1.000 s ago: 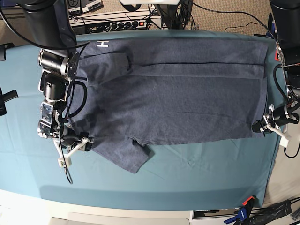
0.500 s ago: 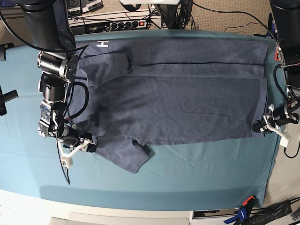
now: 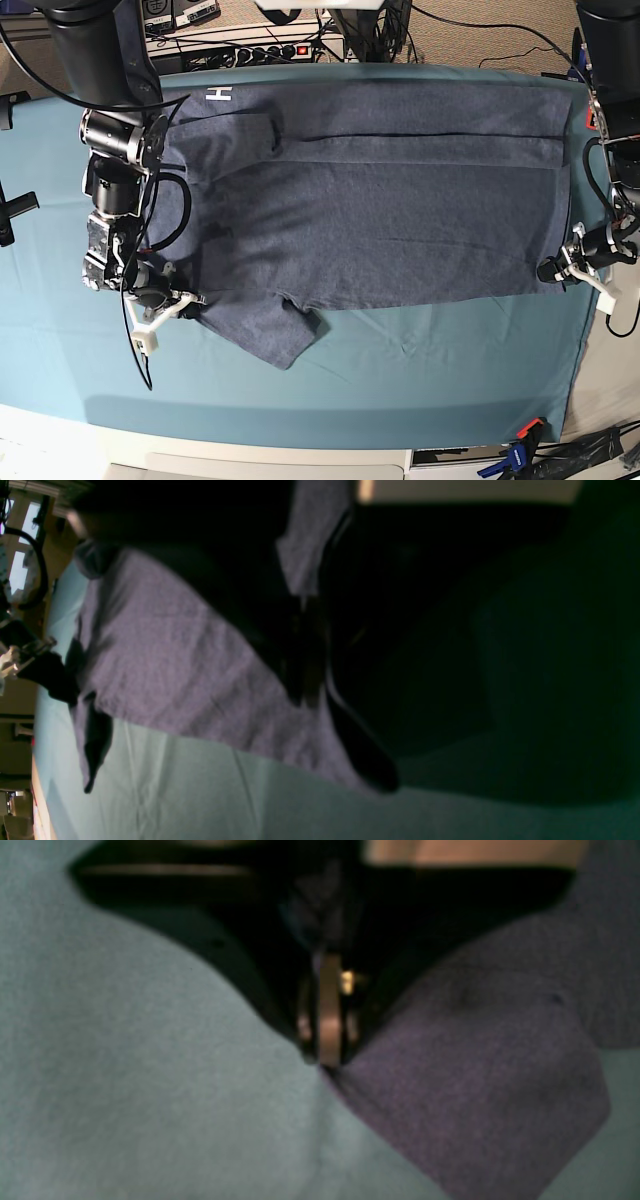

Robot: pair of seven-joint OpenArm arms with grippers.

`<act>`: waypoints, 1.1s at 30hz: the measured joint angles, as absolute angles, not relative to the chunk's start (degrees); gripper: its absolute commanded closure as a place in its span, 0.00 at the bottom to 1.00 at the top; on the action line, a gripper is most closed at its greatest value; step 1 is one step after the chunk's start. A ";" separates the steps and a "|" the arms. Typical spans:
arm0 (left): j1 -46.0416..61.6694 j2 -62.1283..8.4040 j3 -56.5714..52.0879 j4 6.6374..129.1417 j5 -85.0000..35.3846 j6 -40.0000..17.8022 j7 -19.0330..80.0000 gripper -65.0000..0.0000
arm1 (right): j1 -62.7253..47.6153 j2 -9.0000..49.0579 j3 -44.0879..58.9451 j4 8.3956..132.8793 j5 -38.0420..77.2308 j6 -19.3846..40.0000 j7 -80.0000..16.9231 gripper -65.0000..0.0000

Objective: Fold the T-shirt properly
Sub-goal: 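Lower the right gripper and pinch the hem beside the sleeve, then lift both grippers and fold the hem over toward the collar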

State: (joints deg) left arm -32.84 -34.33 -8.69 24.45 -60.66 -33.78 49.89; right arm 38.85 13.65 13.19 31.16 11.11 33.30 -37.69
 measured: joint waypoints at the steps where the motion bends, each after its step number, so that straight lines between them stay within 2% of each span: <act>1: -32.84 -34.33 -8.67 24.45 -60.66 -33.78 49.89 1.00 | 38.85 13.65 13.19 31.16 11.05 33.30 -37.67 1.00; 7: -32.84 -34.33 -8.67 24.45 -60.66 -33.78 49.91 1.00 | 38.57 14.13 13.17 31.11 11.07 36.34 -36.62 1.00; 11: -32.82 -34.96 -8.67 24.47 -61.49 -34.63 50.33 1.00 | 38.09 14.61 13.17 32.23 15.16 39.29 -40.80 1.00; 13: -32.82 -35.66 -8.64 24.47 -64.51 -36.69 52.12 1.00 | 37.91 14.72 13.10 33.65 16.29 39.29 -43.48 1.00; 19: -32.82 -36.67 -8.64 24.47 -66.30 -36.95 53.87 1.00 | 37.23 14.96 13.13 39.92 23.70 39.29 -49.71 1.00; 27: -32.69 -37.54 -8.64 24.58 -70.41 -39.20 57.78 1.00 | 24.75 14.83 13.04 58.74 25.39 39.29 -51.77 1.00; 33: -32.53 -37.80 -8.64 24.62 -78.94 -39.53 66.50 1.00 | 16.16 14.85 12.95 74.24 32.49 39.88 -57.30 1.00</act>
State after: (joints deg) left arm -32.53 -37.80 -8.64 24.62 -78.94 -39.53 66.50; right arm 16.16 14.85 12.95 74.24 32.49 39.88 -57.30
